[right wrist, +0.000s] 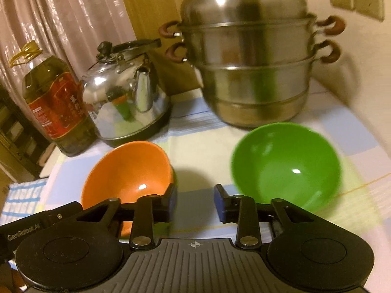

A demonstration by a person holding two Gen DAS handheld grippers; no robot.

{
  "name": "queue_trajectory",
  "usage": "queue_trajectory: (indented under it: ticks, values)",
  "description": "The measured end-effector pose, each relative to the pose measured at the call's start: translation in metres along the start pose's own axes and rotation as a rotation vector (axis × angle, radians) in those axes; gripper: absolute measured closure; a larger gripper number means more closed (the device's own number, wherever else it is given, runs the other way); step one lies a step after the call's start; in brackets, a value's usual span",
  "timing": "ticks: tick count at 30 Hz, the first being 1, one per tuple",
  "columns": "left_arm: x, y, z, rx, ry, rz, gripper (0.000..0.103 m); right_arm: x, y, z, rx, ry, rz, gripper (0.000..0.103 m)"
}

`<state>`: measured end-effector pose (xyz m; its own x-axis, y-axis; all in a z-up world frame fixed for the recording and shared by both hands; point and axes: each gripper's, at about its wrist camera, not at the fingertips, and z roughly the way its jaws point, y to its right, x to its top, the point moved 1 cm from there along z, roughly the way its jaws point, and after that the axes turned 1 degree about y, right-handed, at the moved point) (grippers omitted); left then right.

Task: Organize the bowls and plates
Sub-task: 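Open both grippers and release the orange bowl inside the green bowl, then move both grippers toward the other green bowl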

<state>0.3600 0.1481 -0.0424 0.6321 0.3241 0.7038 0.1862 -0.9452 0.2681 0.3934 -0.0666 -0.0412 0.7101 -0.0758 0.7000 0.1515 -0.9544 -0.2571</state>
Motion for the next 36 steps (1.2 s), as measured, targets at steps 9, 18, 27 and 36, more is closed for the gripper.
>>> queue_trajectory:
  ticks: [9, 18, 27, 36]
  values:
    - [-0.034, 0.039, -0.053, -0.019, -0.017, 0.061, 0.063, -0.024, 0.017, -0.078, -0.084, 0.056, -0.078, 0.059]
    - [-0.070, 0.085, -0.105, -0.048, -0.029, 0.108, 0.051, -0.063, 0.052, -0.149, -0.141, 0.039, -0.034, 0.051]
    - [-0.097, 0.111, -0.142, -0.058, -0.035, 0.144, 0.045, -0.085, 0.082, -0.199, -0.147, 0.034, 0.026, 0.044]
    - [-0.110, 0.121, -0.147, -0.067, -0.057, 0.154, 0.045, -0.091, 0.095, -0.213, -0.144, 0.009, 0.038, 0.043]
